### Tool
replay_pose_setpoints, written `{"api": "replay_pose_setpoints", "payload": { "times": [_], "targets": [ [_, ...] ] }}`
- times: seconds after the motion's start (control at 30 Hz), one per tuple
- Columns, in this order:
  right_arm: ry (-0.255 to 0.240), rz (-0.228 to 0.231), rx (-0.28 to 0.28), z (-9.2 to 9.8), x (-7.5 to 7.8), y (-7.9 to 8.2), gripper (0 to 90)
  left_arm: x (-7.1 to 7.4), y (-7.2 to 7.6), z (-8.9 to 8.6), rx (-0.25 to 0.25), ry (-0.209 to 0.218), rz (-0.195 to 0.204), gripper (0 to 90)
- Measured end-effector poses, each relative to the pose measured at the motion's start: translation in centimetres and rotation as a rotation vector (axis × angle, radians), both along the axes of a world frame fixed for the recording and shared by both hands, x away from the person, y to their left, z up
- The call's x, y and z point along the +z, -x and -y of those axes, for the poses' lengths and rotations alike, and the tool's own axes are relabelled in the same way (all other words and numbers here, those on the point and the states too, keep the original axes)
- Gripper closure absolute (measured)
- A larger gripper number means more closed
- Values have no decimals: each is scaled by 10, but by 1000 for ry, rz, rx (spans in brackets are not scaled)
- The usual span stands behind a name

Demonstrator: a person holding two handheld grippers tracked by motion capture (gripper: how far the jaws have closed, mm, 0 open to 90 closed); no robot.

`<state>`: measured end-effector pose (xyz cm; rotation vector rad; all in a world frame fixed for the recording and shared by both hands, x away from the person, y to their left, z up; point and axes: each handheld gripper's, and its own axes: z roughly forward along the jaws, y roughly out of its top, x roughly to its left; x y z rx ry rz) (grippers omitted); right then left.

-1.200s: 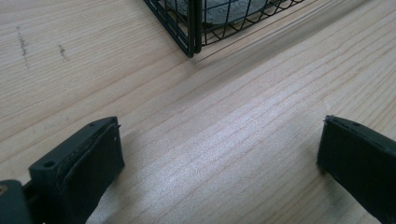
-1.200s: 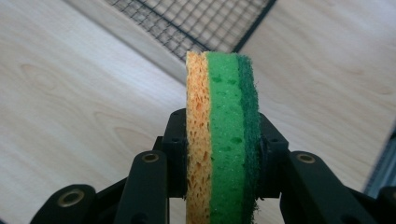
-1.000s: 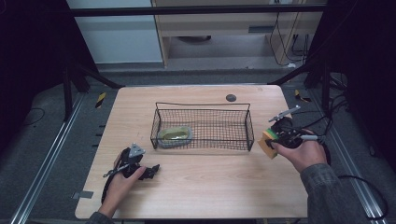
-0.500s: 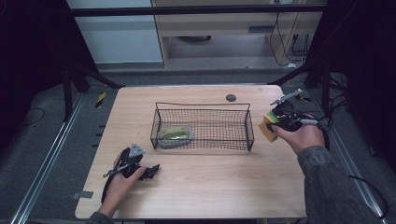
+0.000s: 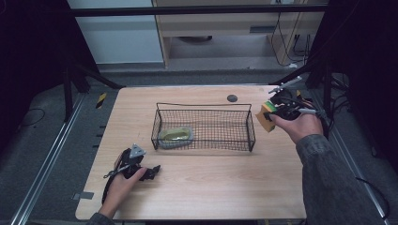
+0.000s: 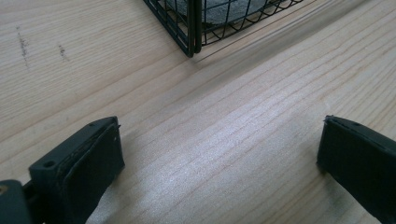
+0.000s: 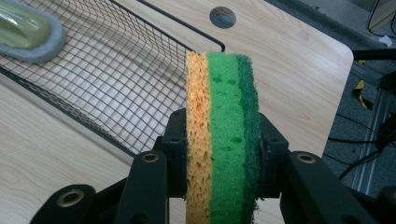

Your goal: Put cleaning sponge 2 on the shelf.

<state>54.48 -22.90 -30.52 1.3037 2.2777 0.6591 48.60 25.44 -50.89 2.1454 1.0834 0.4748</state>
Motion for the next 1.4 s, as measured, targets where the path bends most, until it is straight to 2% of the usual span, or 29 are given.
{"api": "replay_pose_setpoints", "payload": {
  "times": [0.23,0.4,0.6,1.3,1.4],
  "targets": [
    [-10,36,17,-16,6,-8,640,0,0,0,-1,0,0,0],
    [-3,35,29,-27,2,-10,640,0,0,0,-1,0,0,0],
    [4,55,39,-37,0,-13,641,0,0,0,-3,1,-1,0],
    [-18,62,34,-46,-8,-25,641,0,-1,0,-6,1,0,0],
    [-10,63,39,-48,-10,-28,641,0,-1,0,-7,1,0,0]
  ]
}}
